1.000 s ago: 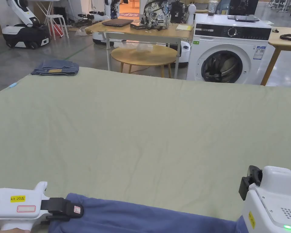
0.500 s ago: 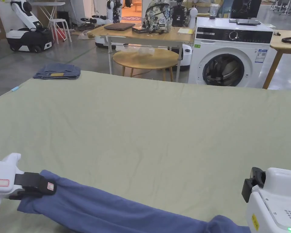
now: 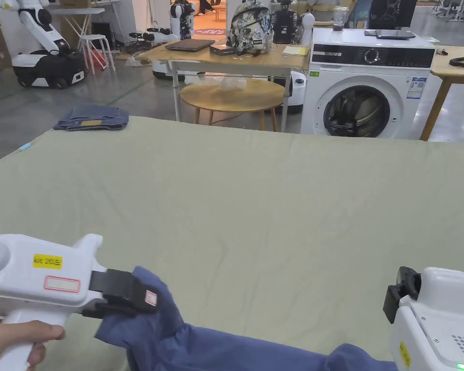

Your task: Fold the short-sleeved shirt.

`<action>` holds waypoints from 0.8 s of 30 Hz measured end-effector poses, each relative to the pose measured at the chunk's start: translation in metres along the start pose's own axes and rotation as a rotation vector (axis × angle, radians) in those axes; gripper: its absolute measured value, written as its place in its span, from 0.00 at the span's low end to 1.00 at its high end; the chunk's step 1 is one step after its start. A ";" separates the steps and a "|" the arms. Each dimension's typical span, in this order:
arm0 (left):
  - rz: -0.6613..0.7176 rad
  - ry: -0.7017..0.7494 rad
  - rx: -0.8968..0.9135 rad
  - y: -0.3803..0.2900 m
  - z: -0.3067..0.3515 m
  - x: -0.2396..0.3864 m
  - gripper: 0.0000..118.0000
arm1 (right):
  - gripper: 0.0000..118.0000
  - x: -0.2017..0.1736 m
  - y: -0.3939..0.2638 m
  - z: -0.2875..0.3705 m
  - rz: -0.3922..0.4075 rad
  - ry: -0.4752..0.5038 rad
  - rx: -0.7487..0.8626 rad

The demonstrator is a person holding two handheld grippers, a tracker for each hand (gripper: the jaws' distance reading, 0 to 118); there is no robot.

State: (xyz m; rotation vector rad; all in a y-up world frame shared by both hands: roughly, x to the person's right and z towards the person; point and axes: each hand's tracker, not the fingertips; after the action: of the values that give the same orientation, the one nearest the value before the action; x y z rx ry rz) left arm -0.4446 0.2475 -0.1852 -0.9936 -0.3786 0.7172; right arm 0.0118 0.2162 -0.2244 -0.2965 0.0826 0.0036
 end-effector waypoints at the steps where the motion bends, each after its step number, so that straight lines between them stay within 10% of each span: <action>1: 0.001 -0.013 -0.014 -0.001 -0.008 0.006 0.04 | 0.00 0.000 -0.001 0.000 -0.001 -0.001 -0.001; 19: 0.006 0.250 -0.267 -0.039 -0.211 0.020 0.05 | 0.00 0.013 -0.010 0.003 -0.005 -0.030 -0.036; 24: -0.033 0.188 -0.243 -0.039 -0.190 0.035 0.36 | 0.00 0.015 -0.010 0.003 -0.005 -0.031 -0.040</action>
State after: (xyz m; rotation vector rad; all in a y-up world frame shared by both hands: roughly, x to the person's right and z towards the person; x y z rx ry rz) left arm -0.2925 0.1399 -0.2494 -1.2716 -0.3213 0.5501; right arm 0.0268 0.2073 -0.2195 -0.3370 0.0510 0.0051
